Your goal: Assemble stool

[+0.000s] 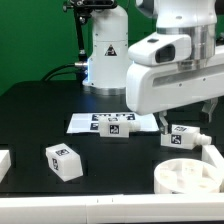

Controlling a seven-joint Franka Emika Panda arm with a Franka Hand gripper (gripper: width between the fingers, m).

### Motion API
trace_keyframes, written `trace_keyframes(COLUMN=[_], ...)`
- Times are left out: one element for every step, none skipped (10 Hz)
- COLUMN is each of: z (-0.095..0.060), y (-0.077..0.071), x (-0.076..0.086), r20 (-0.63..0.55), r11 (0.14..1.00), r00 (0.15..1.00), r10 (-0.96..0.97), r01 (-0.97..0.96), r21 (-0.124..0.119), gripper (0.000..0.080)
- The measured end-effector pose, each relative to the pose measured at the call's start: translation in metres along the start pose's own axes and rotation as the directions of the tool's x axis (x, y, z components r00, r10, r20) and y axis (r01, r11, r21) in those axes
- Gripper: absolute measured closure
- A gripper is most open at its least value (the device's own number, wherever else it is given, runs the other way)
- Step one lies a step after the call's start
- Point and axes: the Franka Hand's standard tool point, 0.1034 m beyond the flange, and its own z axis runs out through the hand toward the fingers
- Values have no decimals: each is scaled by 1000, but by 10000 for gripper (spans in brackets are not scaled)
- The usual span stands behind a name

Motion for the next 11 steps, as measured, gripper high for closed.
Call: trace_keyframes(z=[7, 14, 16, 15, 16, 18, 25, 29, 31, 31, 31], y=[-15, -29, -33, -31, -31, -33, -41, -45, -43, -43, -43], x=[-17, -36, -40, -39, -39, -40, -45, -49, -52, -51, -51], r20=[-2, -10, -7, -9, -8, -3, 23, 37, 28, 28, 29], r11=[1000, 999, 1000, 1000, 1000, 997, 975, 961, 965, 965, 965], r00=[1000, 999, 1000, 1000, 1000, 997, 974, 960, 964, 964, 964], r10=[-21, -36, -26, -24, -23, -73, -223, -278, -264, -263, -263], r01=[21, 36, 26, 24, 23, 73, 224, 278, 264, 263, 263], r21=[0, -4, -4, -4, -4, -5, 0, 8, 6, 6, 6], gripper=[150, 150, 150, 150, 150, 150, 150, 150, 150, 150, 150])
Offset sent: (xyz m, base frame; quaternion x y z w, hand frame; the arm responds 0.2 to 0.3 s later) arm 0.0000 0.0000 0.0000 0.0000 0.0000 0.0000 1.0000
